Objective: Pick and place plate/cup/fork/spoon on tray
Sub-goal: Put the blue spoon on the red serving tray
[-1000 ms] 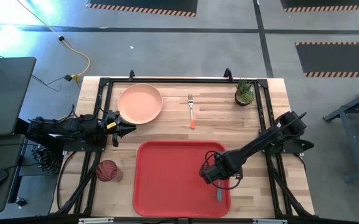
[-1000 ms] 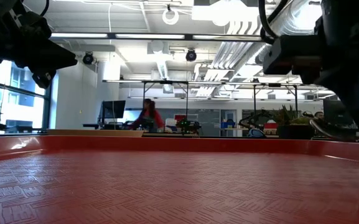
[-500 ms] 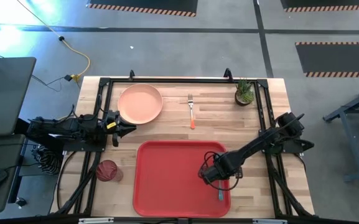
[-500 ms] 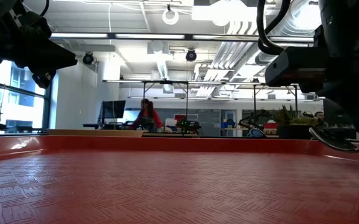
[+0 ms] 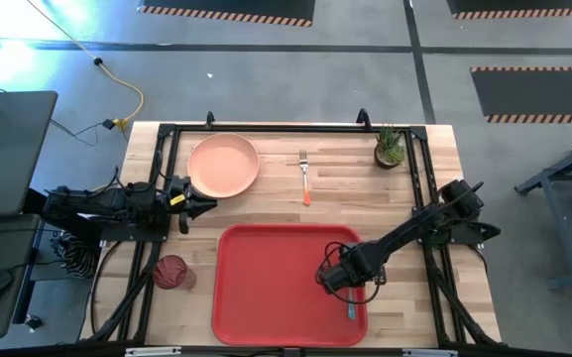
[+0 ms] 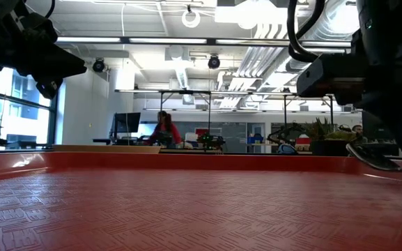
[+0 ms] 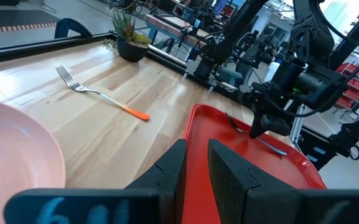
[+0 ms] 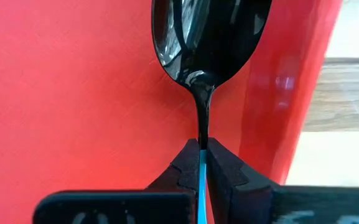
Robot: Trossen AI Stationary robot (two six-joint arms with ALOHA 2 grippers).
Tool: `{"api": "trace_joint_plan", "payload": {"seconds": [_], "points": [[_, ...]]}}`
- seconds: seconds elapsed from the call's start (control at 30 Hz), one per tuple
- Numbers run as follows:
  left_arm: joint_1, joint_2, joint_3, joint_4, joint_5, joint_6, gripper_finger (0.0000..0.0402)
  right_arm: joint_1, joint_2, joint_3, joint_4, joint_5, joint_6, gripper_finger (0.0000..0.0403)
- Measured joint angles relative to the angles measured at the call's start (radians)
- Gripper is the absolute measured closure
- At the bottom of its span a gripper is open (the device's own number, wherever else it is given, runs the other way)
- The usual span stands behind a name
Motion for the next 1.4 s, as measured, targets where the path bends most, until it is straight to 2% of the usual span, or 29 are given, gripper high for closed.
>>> {"api": "trace_joint_plan", "payload": {"seconds": [0.43, 0.87, 1.4], "points": [[0.000, 0.000, 0.000, -0.001, 0.000, 0.006, 0.0348, -0.005, 0.025, 0.000, 0.023, -0.027, 0.000, 0.0401], [0.000, 0.000, 0.000, 0.000, 0.000, 0.006, 0.0348, -0.005, 0.027, 0.000, 0.023, -0.030, 0.000, 0.0335], [0.000, 0.000, 0.000, 0.000, 0.000, 0.006, 0.0348, -0.005, 0.027, 0.017, 0.049, -0.026, 0.007, 0.0327]]}}
